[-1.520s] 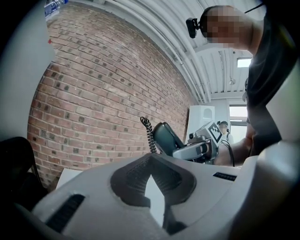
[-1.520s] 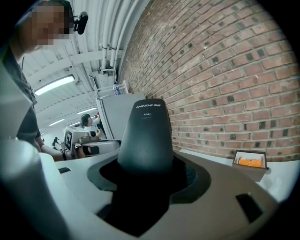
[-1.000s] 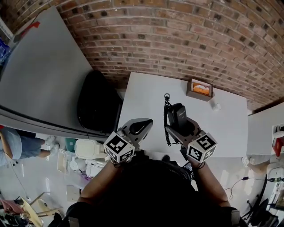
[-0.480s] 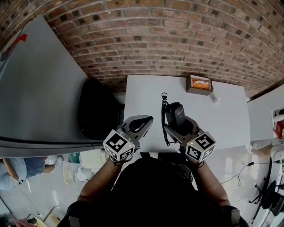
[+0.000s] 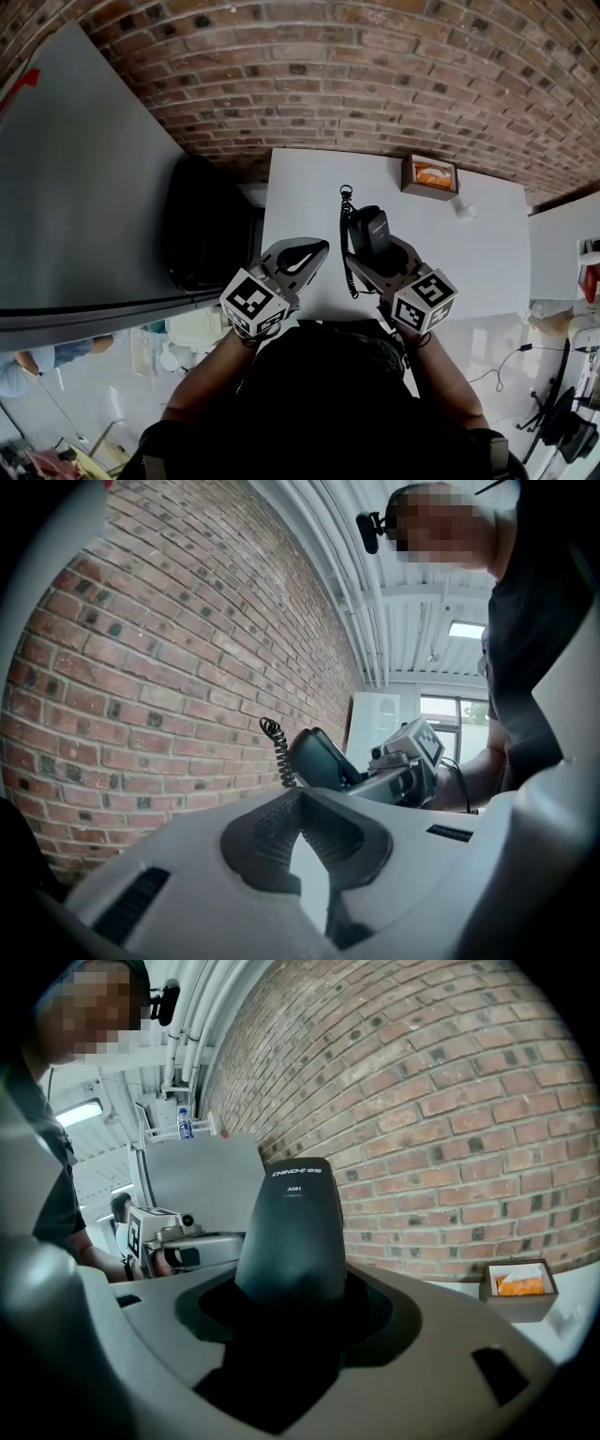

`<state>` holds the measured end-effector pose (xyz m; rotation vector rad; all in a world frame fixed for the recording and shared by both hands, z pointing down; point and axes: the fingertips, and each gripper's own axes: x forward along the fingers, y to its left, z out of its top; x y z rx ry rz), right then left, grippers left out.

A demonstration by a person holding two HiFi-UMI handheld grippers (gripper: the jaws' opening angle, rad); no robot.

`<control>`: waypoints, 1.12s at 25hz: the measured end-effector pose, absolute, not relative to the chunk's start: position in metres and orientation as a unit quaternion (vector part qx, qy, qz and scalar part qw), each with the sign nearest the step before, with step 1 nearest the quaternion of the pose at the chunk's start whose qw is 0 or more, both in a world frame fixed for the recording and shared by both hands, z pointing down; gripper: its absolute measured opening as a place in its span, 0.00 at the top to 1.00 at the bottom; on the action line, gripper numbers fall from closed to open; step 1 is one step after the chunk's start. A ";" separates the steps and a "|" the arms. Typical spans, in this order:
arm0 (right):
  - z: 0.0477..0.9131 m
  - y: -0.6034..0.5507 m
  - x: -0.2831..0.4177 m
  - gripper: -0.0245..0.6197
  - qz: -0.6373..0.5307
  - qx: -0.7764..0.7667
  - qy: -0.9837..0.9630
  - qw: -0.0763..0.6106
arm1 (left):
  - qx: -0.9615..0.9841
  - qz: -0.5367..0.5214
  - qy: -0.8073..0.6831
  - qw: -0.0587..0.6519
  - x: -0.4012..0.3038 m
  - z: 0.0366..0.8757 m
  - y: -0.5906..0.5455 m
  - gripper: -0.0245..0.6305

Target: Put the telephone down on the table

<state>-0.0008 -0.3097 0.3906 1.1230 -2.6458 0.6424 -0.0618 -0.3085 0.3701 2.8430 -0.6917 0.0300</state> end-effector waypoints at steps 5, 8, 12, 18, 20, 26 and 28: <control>0.409 -0.338 0.002 0.54 0.230 0.363 -0.895 0.116 | 0.961 0.024 -0.247 0.125 -0.059 0.389 -0.329 0.95; 0.423 -0.352 0.004 0.54 0.235 0.355 -0.895 0.133 | 0.959 0.035 -0.252 0.128 -0.055 0.399 -0.338 0.95; 0.443 -0.368 0.008 0.54 0.246 0.345 -0.894 0.148 | 0.956 0.049 -0.258 0.130 -0.049 0.419 -0.352 0.95; 0.482 -0.381 0.011 0.54 0.263 0.331 -0.888 0.180 | 0.950 0.042 -0.264 0.162 -0.044 0.445 -0.364 0.95; 0.497 -0.384 0.011 0.54 0.271 0.328 -0.886 0.187 | 0.949 0.042 -0.266 0.162 -0.043 0.454 -0.368 0.95; 0.537 -0.388 0.009 0.54 0.291 0.319 -0.877 0.208 | 0.945 0.067 -0.279 0.159 -0.040 0.500 -0.377 0.95; 0.547 -0.389 0.008 0.54 0.297 0.316 -0.875 0.214 | 0.942 0.074 -0.282 0.167 -0.041 0.513 -0.379 0.95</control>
